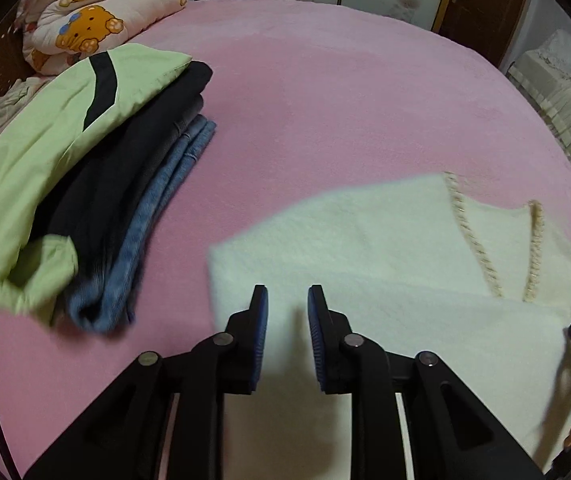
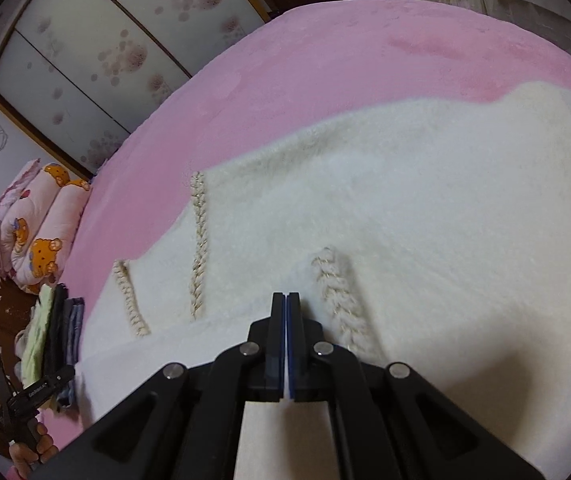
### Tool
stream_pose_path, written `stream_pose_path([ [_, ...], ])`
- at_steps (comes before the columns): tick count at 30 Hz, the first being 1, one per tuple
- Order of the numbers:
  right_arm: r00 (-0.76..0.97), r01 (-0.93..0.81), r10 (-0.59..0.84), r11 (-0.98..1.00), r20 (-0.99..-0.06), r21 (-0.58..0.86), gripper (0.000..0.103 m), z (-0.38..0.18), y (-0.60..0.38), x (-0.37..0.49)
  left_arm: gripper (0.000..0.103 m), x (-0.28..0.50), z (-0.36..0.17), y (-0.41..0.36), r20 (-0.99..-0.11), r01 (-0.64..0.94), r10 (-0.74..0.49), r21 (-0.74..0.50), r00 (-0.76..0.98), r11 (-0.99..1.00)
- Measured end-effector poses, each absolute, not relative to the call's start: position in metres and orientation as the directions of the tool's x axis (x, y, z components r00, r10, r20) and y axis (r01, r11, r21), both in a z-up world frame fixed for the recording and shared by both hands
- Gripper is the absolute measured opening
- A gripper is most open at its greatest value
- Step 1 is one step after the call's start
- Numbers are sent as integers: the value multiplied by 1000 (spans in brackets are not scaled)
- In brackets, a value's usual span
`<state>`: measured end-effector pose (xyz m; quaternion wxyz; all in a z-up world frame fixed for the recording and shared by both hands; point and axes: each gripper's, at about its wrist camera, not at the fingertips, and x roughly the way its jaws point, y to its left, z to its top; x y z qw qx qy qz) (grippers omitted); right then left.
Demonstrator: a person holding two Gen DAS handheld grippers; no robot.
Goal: Fold large clothes
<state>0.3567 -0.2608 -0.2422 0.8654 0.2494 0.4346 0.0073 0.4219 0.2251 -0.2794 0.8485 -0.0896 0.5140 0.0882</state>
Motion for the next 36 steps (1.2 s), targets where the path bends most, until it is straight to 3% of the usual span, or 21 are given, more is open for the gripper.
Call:
stream_pose_path([
  [5,581,163,303,866,-755,473,0,-228,-275,321,48,370,-265,157,-897,-246,103,-7,429,969],
  [13,444,185,434,811,-784,555,2,-216,-332,246,51,293,-256,14,-943,-167,100,48,316,985],
  [19,371,290,488,747,-790,598,3,-222,-390,210,56,255,-260,-91,-979,-70,17,3,205,998],
  [26,324,376,480,725,-815,576,3,-228,-472,168,64,237,-266,-217,-989,37,-129,-126,79,991],
  [36,423,584,394,570,-816,578,3,-238,-599,133,71,243,-269,-367,-978,264,-207,-200,1,944],
])
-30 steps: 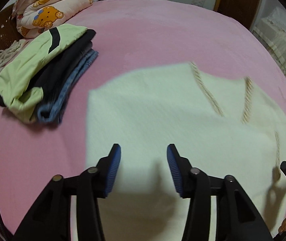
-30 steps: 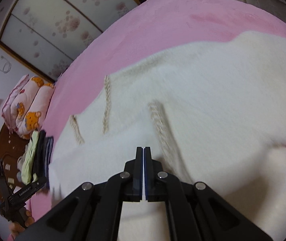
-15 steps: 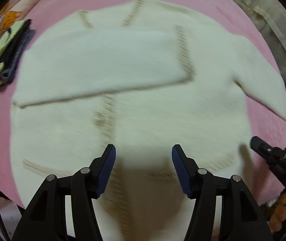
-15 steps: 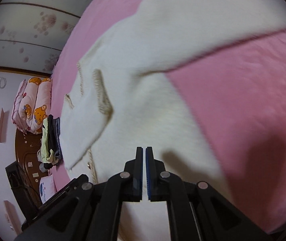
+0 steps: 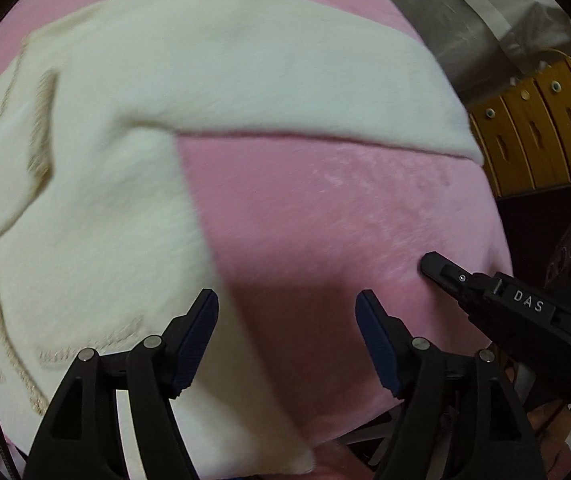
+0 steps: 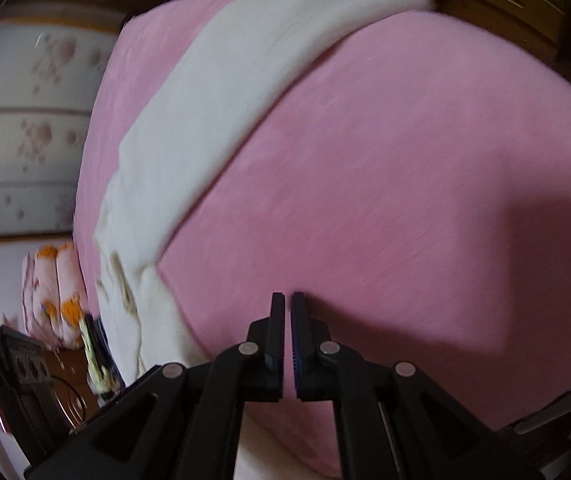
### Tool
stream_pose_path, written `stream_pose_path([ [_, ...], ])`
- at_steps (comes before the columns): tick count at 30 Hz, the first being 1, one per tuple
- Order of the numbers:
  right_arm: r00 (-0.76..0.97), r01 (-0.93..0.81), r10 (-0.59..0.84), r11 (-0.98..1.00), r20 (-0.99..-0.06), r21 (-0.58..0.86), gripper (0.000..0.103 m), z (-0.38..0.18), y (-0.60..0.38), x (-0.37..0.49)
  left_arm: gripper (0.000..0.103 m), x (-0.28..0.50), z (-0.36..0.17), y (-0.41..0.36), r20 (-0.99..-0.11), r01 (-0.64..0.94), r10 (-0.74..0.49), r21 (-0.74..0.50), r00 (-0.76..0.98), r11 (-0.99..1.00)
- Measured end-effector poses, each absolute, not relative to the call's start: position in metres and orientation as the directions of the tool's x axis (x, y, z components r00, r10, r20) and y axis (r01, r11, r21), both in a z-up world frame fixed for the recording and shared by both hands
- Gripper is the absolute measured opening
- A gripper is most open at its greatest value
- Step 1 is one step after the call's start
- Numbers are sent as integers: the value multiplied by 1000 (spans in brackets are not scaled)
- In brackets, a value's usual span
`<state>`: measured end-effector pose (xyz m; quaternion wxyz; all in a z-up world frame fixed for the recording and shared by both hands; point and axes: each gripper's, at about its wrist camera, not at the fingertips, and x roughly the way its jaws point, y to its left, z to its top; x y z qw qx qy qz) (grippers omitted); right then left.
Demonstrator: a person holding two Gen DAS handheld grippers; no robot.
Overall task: Fold large clothes
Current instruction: 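Grasp the braided cuff of the other sleeve with the right gripper, then lift the held sleeve and fold it across the body, open right gripper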
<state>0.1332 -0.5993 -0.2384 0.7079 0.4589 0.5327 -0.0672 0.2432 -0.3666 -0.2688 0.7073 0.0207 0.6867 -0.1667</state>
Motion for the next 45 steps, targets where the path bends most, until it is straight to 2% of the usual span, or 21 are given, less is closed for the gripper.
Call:
stream_pose_path([
  [6,543,645,312,440,-780,625,4,-244,-658,132,72,274,-272,-411,-976,327,-217,-207,-4,922],
  [10,609,658,272,351,-745,666,17,-253,-687,139,72,291,-272,-425,-982,366,-186,-159,39,917],
  [15,645,657,215,334,-733,676,18,-257,-710,158,73,319,-276,-415,-988,366,-144,-117,49,923],
  [20,677,673,168,251,-716,695,19,-270,-733,169,73,331,-288,-397,-987,281,-158,-152,-1,947],
  [26,688,688,119,208,-716,695,19,-281,-741,178,73,339,-287,-385,-989,253,-144,-134,24,958],
  [29,670,706,93,228,-737,670,18,-277,-740,182,73,344,-285,-374,-987,212,-156,-147,26,966],
  [32,666,712,53,254,-744,655,11,-268,-738,184,73,346,-284,-362,-985,177,-172,-164,31,971],
  [41,726,668,-96,334,-681,665,8,-217,-716,173,73,334,-268,-288,-977,102,-202,-194,67,976],
  [45,775,608,-136,430,-617,668,8,-176,-694,175,73,328,-260,-261,-967,80,-237,-230,91,970],
])
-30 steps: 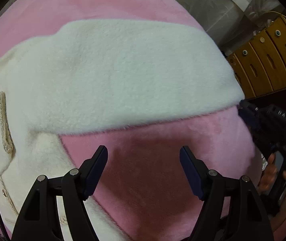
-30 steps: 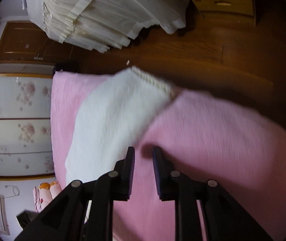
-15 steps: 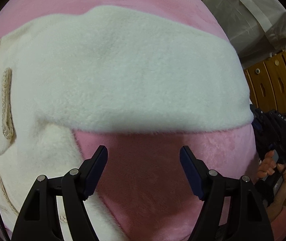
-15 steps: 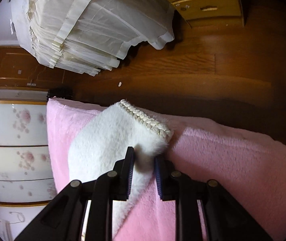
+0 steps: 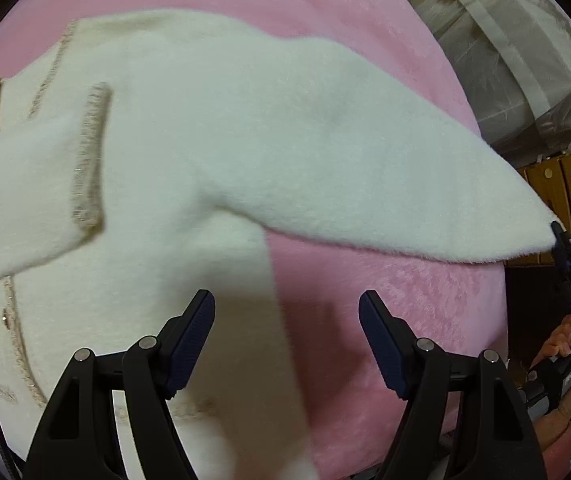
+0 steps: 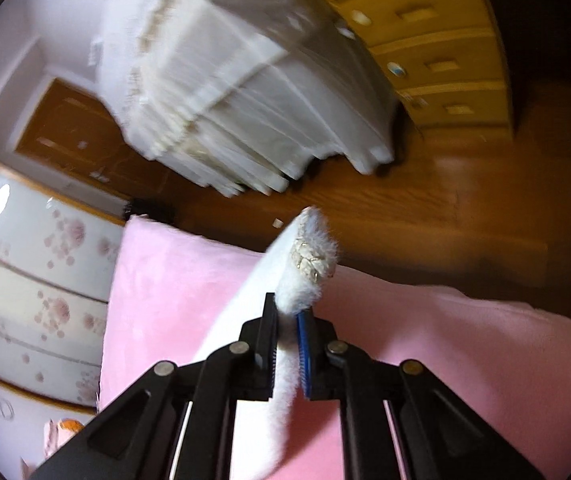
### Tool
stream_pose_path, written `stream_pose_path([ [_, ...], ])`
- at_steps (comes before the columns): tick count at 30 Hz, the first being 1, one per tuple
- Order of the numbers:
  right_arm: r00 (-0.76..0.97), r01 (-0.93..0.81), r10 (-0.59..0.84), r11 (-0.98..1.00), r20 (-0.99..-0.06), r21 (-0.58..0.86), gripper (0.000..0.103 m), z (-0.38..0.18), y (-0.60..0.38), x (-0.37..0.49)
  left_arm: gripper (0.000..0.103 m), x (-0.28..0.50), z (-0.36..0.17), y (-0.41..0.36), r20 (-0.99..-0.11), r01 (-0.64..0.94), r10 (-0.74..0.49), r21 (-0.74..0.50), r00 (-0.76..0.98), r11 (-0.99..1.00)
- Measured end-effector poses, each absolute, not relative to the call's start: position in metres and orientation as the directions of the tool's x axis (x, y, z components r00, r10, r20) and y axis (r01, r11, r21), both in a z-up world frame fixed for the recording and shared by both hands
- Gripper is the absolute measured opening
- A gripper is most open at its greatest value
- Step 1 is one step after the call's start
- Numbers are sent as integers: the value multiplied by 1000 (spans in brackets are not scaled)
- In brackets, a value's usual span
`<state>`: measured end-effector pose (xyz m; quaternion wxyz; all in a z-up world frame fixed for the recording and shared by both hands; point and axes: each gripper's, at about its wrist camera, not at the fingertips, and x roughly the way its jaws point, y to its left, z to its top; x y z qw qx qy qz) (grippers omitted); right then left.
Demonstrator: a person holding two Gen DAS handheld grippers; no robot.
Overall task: Fold large clothes
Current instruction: 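Lift the held sleeve and fold it across the body, open right gripper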
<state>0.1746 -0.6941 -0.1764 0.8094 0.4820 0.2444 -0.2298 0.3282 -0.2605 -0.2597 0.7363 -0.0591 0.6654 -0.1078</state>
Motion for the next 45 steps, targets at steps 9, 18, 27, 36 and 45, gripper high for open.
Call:
stream_pose_path([
  [9,866,435,-144,688,-478,581,8,-85,-589,196,74,314,-231,-139,-947,-17,-256,-264,196,964],
  [18,917,264,-23,783,-398,564,8,-56,-466,210,75,291,-218,-20,-950,-48,-222,-238,219,970],
  [27,888,167,105,833,-447,528,8,-75,-346,236,75,288,-226,51,-946,-61,-230,-250,227,966],
  [36,687,98,175,939,-705,329,9,-171,-225,275,76,291,-244,84,-949,-52,-241,-256,205,965],
  [45,472,121,158,963,-867,241,15,-221,-199,291,82,293,-259,87,-942,-34,-304,-312,144,949],
])
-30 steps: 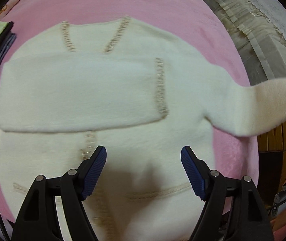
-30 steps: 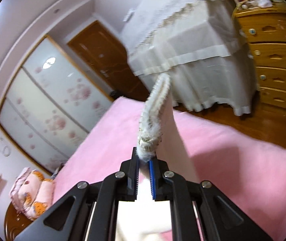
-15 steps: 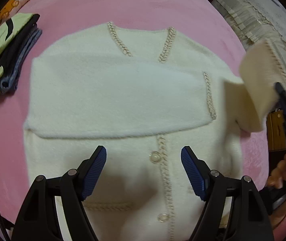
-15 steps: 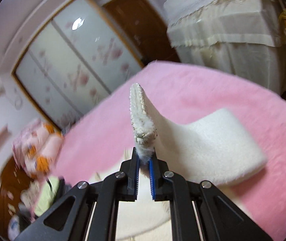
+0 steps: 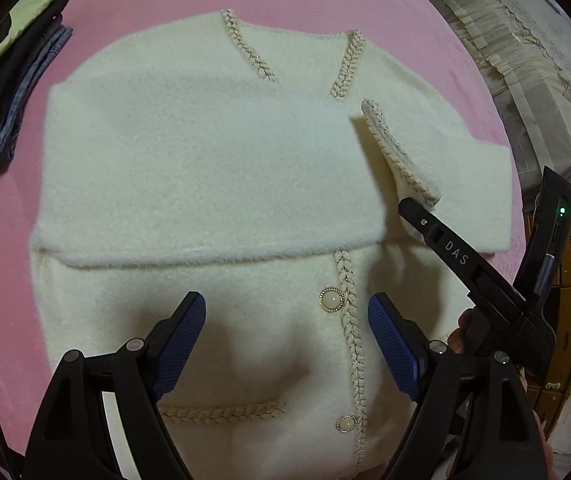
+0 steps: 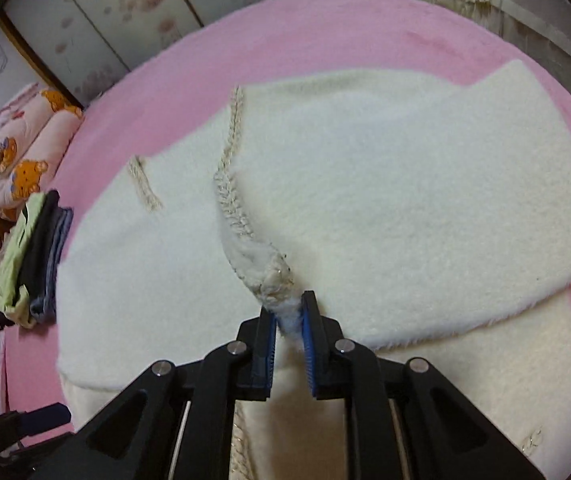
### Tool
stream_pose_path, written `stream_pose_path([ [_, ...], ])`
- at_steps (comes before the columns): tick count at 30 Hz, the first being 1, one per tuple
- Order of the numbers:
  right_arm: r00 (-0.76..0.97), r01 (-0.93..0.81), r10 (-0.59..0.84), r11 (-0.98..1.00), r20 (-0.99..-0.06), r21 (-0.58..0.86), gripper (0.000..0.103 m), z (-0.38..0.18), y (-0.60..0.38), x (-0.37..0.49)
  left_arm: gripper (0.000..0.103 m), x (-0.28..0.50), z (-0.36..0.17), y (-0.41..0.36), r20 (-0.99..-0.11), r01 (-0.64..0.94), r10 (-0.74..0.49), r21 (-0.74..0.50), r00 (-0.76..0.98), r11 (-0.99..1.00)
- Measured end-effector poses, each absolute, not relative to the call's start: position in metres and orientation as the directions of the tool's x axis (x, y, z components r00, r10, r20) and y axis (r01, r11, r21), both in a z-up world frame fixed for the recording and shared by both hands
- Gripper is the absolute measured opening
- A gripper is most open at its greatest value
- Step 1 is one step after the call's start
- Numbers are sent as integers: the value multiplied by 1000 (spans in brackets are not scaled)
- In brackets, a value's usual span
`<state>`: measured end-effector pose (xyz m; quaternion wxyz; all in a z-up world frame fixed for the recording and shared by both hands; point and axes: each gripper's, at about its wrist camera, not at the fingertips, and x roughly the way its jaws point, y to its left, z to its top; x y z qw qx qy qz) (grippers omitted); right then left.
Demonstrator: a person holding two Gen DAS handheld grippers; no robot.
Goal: Fold large clothes
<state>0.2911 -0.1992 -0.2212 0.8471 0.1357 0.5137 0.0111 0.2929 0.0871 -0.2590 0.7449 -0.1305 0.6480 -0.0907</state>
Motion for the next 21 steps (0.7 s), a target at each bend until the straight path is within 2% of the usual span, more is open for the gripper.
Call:
stream_pose_path([
  [2,461,97,191,960,-867,263,21,-221,-198,288,82,295,-263,84,-941,-28,-311,-317,137,948],
  [4,437,73,245,949,-865,305,42,-220,-201,287,82,297,-262,80,-941,-15,-308,-313,143,950],
  [5,418,55,261,949,-870,311,45,-220,-201,285,82,297,-262,77,-940,-8,-308,-312,149,950],
  [10,415,-49,232,971,-880,233,46,-216,-200,262,82,305,-267,61,-925,-6,-353,-358,141,934],
  [16,390,-76,256,966,-885,246,46,-214,-227,241,81,322,-286,34,-885,-76,-451,-461,118,884],
  [18,384,-73,251,968,-889,242,46,-215,-236,234,77,329,-290,18,-867,-84,-480,-493,134,866],
  [19,380,-74,251,968,-891,241,45,-216,-242,231,71,332,-291,11,-860,-81,-490,-503,141,861],
  [21,378,-68,250,968,-891,243,45,-217,-254,226,70,338,-297,-5,-863,-89,-482,-498,152,863],
])
